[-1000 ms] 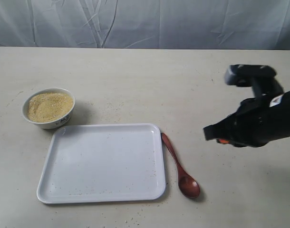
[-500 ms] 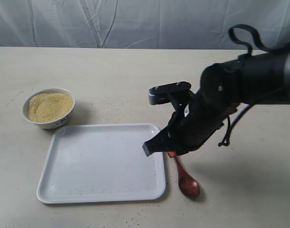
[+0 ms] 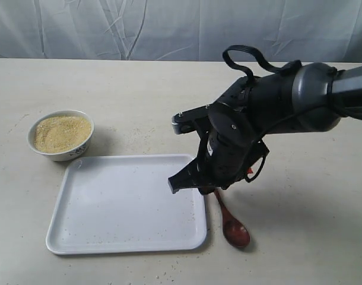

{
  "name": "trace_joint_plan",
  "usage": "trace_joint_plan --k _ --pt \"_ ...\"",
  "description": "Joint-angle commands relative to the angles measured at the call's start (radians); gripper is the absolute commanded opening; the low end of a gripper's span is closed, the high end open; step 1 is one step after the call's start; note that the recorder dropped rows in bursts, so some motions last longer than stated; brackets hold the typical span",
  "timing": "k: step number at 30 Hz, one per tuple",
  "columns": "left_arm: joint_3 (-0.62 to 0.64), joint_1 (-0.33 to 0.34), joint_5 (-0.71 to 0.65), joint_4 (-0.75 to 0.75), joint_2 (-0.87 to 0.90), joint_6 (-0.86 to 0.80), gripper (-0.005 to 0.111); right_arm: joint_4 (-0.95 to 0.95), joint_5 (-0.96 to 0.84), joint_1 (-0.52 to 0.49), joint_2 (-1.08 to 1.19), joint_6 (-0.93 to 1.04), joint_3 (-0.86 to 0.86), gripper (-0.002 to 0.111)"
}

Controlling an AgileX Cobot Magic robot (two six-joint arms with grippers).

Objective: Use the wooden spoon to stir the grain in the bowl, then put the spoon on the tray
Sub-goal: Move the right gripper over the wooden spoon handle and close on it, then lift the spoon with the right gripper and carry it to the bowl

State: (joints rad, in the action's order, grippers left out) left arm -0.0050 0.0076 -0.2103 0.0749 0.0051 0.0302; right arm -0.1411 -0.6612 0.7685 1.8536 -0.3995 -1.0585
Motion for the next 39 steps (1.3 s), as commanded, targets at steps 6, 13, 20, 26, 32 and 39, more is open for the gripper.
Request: trace_joint_plan --k 6,13,20,26,32,39 --pt "0.005 0.001 0.005 -0.003 -0.005 0.003 0.0 -0.019 0.028 0.002 0.072 -0.023 -0.002 0.039" --pt "0.005 0.001 0.005 -0.003 -0.005 0.003 0.0 -0.052 0.004 0.002 0.087 -0.05 -0.002 0.028" --pt "0.005 0.001 0.005 -0.003 -0.005 0.003 0.0 -0.195 -0.132 0.0 0.035 -0.151 -0.002 0.0" --pt "0.005 0.001 0.005 -0.003 -0.005 0.003 0.0 -0.208 -0.146 0.0 -0.162 -0.16 -0.021 0.0" --pt "0.005 0.001 0.005 -0.003 -0.005 0.003 0.0 -0.036 -0.011 0.0 -0.217 -0.16 -0.117 0.0" --pt "0.005 0.001 0.005 -0.003 -0.005 0.003 0.0 0.34 0.355 0.0 -0.124 -0.179 -0.156 0.0"
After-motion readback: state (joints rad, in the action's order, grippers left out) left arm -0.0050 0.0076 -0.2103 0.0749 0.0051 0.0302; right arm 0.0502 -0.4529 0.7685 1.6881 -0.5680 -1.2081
